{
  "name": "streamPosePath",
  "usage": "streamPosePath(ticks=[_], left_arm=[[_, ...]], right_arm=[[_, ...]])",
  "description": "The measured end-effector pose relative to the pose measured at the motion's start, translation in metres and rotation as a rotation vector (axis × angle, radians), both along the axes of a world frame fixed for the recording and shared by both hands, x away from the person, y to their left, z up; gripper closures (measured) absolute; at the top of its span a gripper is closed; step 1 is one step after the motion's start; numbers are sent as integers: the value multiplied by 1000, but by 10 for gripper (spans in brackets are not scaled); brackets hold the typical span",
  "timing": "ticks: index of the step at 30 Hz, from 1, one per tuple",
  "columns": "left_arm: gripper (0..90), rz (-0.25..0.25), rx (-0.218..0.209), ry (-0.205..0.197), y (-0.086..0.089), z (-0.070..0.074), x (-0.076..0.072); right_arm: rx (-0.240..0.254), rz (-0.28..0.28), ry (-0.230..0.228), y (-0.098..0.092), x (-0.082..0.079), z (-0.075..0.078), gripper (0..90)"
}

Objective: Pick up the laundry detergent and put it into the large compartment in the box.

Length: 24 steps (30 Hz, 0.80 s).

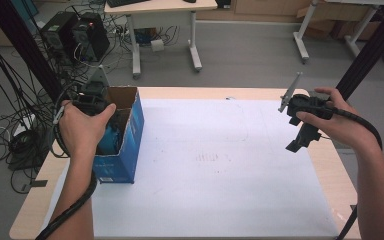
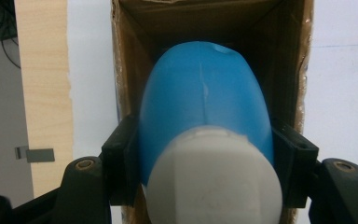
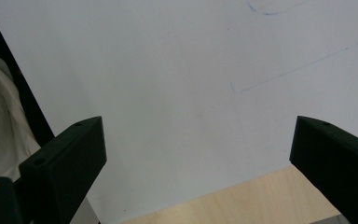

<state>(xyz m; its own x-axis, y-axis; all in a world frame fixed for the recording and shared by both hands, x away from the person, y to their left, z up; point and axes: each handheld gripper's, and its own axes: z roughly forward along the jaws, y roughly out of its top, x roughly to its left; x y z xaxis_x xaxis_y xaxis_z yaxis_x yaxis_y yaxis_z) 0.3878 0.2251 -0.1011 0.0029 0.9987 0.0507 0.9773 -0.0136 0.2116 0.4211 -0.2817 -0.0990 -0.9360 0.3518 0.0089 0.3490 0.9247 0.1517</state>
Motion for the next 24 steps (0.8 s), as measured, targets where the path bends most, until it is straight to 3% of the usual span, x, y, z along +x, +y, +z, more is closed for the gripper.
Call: streamPosePath(ticks=[24], left_arm=[[381, -5, 7, 18, -5, -22, 5]], right_arm=[[7, -13, 6, -8, -2, -3, 35]])
